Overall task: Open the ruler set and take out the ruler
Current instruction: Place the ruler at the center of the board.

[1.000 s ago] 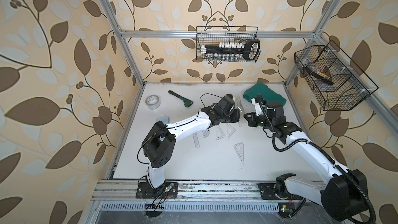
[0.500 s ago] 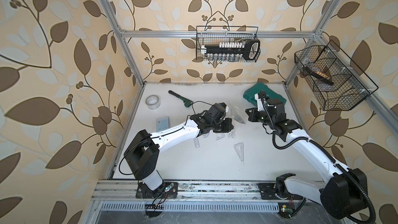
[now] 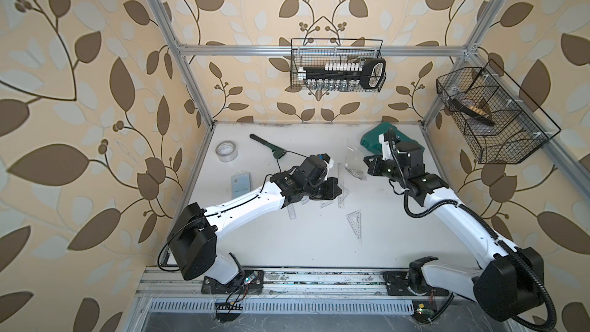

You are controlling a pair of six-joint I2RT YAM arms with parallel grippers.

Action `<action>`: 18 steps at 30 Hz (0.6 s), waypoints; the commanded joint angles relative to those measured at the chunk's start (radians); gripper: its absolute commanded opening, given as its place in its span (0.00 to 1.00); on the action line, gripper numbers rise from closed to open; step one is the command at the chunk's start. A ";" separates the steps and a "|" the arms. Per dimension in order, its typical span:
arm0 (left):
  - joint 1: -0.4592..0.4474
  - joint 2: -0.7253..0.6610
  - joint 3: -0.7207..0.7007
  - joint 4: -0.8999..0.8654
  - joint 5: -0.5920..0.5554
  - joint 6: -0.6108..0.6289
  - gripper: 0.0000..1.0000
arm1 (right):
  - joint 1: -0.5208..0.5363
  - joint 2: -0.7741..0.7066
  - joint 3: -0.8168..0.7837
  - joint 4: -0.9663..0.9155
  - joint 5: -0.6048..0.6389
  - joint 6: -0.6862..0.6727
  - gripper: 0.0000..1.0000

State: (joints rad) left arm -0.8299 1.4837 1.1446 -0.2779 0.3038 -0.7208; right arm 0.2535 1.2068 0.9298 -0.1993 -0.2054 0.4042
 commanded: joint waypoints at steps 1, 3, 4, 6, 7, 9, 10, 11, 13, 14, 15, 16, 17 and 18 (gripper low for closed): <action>0.002 -0.035 -0.015 -0.027 -0.037 0.037 0.00 | 0.004 -0.006 0.043 -0.028 0.015 0.002 0.00; 0.002 -0.035 -0.039 -0.023 -0.039 0.030 0.00 | 0.005 -0.010 0.050 -0.042 0.024 -0.004 0.00; 0.002 -0.033 -0.052 -0.019 -0.028 0.026 0.00 | 0.005 -0.010 0.052 -0.046 0.026 -0.007 0.00; 0.002 -0.024 -0.084 0.003 0.008 0.008 0.00 | 0.005 -0.015 0.053 -0.052 0.030 -0.008 0.00; 0.002 -0.020 -0.100 0.014 0.025 -0.003 0.00 | 0.004 -0.017 0.055 -0.055 0.030 -0.009 0.00; -0.002 -0.025 -0.144 0.036 0.040 -0.039 0.00 | 0.004 -0.022 0.051 -0.060 0.034 -0.011 0.00; -0.004 -0.032 -0.167 0.053 0.048 -0.054 0.00 | 0.005 -0.025 0.049 -0.063 0.035 -0.013 0.00; -0.009 -0.035 -0.195 0.071 0.050 -0.072 0.00 | 0.004 -0.028 0.045 -0.065 0.038 -0.014 0.00; -0.019 -0.071 -0.237 0.105 0.058 -0.105 0.00 | 0.005 -0.033 0.037 -0.065 0.041 -0.015 0.00; -0.025 -0.075 -0.253 0.121 0.065 -0.124 0.00 | 0.004 -0.035 0.037 -0.066 0.041 -0.015 0.00; -0.035 -0.078 -0.268 0.134 0.065 -0.127 0.00 | 0.004 -0.036 0.034 -0.069 0.040 -0.015 0.00; -0.043 -0.079 -0.278 0.143 0.063 -0.151 0.00 | 0.005 -0.038 0.032 -0.069 0.040 -0.015 0.00; -0.054 -0.076 -0.290 0.151 0.059 -0.171 0.00 | 0.005 -0.041 0.029 -0.069 0.040 -0.015 0.00; -0.062 -0.073 -0.303 0.162 0.056 -0.185 0.00 | 0.005 -0.045 0.025 -0.069 0.040 -0.013 0.00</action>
State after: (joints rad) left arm -0.8684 1.4551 0.8539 -0.2008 0.3408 -0.8433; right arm 0.2535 1.1870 0.9512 -0.2523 -0.1810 0.3996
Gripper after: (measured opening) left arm 0.048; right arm 0.048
